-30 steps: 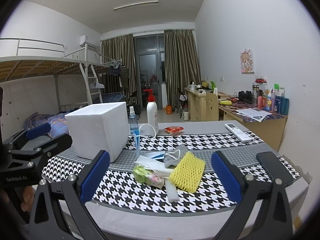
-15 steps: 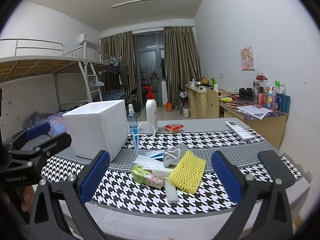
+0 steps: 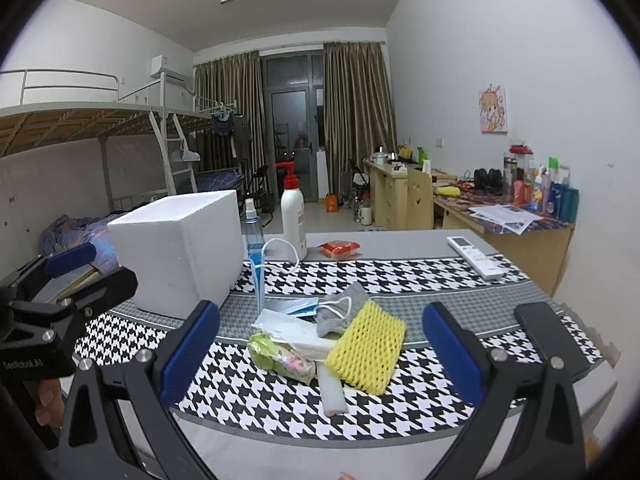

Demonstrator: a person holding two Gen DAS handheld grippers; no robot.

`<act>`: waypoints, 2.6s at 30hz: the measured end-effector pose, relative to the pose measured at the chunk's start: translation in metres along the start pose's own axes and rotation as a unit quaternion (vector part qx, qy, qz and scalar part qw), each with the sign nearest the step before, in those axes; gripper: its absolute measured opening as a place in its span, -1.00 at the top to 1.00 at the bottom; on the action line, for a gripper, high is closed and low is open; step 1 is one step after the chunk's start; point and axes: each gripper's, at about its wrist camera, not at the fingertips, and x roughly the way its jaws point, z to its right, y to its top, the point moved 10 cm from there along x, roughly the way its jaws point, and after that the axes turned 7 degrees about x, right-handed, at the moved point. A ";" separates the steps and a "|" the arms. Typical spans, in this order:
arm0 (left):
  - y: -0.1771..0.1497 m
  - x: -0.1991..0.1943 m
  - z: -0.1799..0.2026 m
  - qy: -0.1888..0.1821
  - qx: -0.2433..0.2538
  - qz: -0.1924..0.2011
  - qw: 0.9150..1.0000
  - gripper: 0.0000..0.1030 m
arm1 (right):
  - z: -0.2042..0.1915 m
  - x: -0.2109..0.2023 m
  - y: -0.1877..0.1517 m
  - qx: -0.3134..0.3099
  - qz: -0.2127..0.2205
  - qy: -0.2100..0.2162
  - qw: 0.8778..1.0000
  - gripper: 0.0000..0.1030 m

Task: Organize soft objects
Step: 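Move the left tool toward the blue face mask while the right tool approaches the yellow foam net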

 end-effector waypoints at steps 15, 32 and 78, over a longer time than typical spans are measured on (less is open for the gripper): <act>0.004 0.036 0.006 -0.024 -0.008 -0.033 0.999 -0.98 | 0.013 0.034 -0.001 0.001 -0.038 -0.012 0.999 -0.99; -0.007 0.080 0.020 -0.042 -0.013 -0.089 0.995 -0.98 | 0.045 0.061 -0.006 0.014 -0.071 -0.027 0.997 -0.99; -0.056 0.193 0.007 0.004 -0.061 -0.244 0.968 -0.24 | 0.069 0.129 -0.049 0.025 -0.201 0.016 0.979 -0.91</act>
